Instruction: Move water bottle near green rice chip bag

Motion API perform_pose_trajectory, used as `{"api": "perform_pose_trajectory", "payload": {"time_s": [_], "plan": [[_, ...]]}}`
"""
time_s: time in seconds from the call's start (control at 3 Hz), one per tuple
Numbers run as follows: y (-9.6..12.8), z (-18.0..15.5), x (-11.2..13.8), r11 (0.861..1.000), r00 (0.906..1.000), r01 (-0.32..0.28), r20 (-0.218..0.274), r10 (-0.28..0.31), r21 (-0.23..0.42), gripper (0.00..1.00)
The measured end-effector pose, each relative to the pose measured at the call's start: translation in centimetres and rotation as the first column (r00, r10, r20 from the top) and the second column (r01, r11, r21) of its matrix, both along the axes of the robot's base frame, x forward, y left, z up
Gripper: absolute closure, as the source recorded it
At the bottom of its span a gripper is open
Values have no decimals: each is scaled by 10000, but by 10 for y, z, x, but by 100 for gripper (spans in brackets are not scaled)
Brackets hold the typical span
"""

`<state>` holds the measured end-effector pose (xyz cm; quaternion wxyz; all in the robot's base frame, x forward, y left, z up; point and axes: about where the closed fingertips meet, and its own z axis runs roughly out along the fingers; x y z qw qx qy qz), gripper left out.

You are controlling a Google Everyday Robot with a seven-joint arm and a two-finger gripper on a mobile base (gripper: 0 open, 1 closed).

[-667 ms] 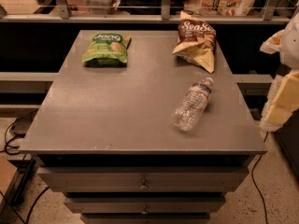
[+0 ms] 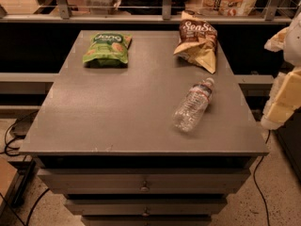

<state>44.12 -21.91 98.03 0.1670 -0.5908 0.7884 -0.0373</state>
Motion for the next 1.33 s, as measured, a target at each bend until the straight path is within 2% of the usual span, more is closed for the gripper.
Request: {"api": "perform_pose_trajectory", "payload": {"time_s": [0.33, 0.67, 1.0, 1.33], "plan": [[-1, 5, 6, 9944, 9953, 950, 135, -957, 455, 0], [5, 13, 27, 9592, 9643, 2524, 494, -2603, 1274, 0], [6, 16, 29, 9182, 9300, 3555, 320, -3662, 1749, 0], [6, 17, 29, 9165, 9286, 3588, 321, -3697, 1766, 0]]}}
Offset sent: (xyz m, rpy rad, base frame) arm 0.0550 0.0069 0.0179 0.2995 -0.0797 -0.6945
